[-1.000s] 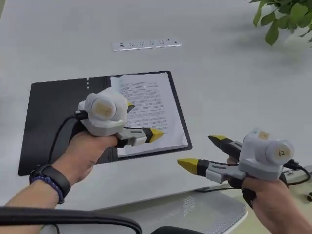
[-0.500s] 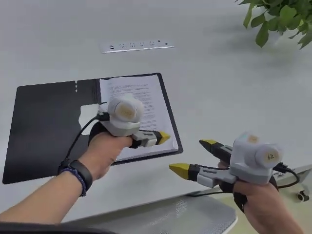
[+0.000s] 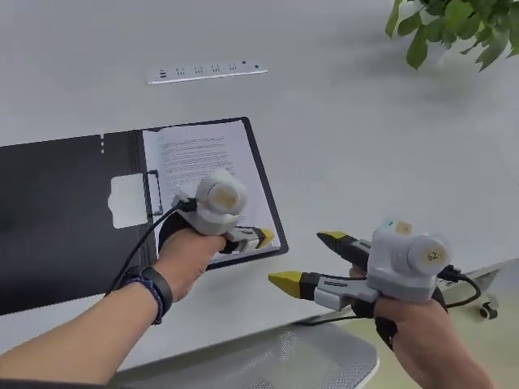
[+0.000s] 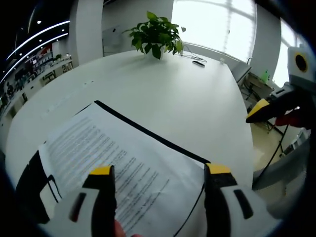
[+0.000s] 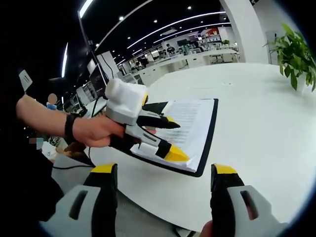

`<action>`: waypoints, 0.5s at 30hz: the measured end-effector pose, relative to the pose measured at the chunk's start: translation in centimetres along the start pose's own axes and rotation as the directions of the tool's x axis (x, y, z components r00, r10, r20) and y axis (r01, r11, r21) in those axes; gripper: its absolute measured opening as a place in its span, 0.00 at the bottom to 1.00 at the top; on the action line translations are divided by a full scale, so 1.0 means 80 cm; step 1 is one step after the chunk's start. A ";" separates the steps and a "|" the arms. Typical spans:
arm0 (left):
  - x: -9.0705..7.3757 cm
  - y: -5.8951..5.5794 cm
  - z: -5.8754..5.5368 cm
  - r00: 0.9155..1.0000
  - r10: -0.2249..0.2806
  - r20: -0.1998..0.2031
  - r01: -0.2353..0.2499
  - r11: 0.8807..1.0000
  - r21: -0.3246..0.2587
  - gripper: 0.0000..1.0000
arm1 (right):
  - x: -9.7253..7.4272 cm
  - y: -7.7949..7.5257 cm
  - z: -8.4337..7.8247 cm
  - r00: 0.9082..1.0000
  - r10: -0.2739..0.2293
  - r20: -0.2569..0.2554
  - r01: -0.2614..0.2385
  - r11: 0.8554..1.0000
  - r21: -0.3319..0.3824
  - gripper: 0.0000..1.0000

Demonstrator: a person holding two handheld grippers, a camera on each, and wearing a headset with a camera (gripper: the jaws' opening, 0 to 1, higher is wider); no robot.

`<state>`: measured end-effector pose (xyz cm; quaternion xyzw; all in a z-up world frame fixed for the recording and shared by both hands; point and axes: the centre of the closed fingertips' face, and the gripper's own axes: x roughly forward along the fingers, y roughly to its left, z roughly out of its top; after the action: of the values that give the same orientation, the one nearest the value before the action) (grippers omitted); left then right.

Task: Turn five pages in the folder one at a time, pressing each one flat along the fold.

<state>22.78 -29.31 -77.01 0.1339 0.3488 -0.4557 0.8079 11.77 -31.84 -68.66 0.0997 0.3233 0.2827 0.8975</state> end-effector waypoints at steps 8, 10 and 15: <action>0.010 -0.005 -0.013 1.000 0.021 -0.019 -0.020 0.999 0.030 0.76 | 0.002 -0.001 -0.007 1.000 0.006 -0.018 -0.006 1.000 0.002 0.77; 0.011 -0.006 -0.017 0.999 0.028 -0.020 -0.027 0.998 0.059 0.77 | 0.002 -0.002 -0.005 1.000 0.007 -0.016 -0.007 1.000 0.001 0.77; 0.010 -0.003 -0.015 1.000 0.026 -0.005 -0.026 0.999 0.040 0.75 | 0.004 -0.007 -0.002 1.000 0.008 -0.011 -0.008 1.000 0.005 0.76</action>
<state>22.33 -29.29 -78.43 0.1557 0.3401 -0.4519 0.8099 12.14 -32.08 -69.13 0.1014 0.3287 0.2859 0.8944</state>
